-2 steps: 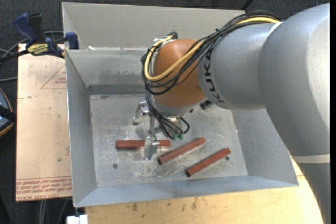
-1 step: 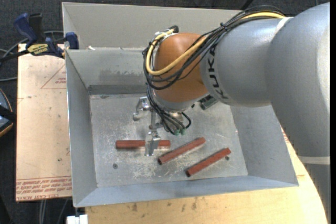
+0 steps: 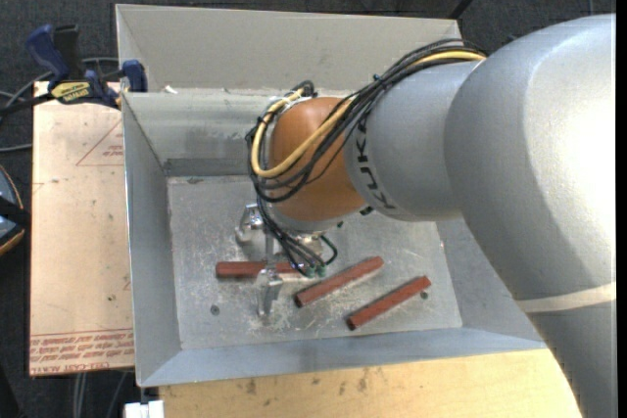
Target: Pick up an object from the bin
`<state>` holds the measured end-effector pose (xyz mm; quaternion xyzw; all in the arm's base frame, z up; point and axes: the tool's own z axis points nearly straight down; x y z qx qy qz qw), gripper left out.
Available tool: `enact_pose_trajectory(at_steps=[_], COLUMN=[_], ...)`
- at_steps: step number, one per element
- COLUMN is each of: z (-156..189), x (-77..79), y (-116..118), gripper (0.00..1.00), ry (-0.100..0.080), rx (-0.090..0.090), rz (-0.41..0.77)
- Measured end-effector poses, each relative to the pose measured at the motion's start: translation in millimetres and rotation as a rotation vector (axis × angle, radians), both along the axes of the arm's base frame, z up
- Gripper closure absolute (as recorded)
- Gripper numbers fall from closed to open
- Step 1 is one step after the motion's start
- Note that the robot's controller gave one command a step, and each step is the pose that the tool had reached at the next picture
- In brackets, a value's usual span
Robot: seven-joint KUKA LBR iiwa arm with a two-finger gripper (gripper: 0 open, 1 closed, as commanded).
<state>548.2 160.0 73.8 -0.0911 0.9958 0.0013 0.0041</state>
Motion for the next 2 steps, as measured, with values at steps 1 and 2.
enact_pose_trajectory(at_steps=[1,2], z=[3.8,3.8], x=[11.3,11.3], y=[-0.8,-0.8], gripper=[1.0,1.0], ry=[0.002,0.002], rx=[0.008,0.008], rz=[-0.049,-0.049])
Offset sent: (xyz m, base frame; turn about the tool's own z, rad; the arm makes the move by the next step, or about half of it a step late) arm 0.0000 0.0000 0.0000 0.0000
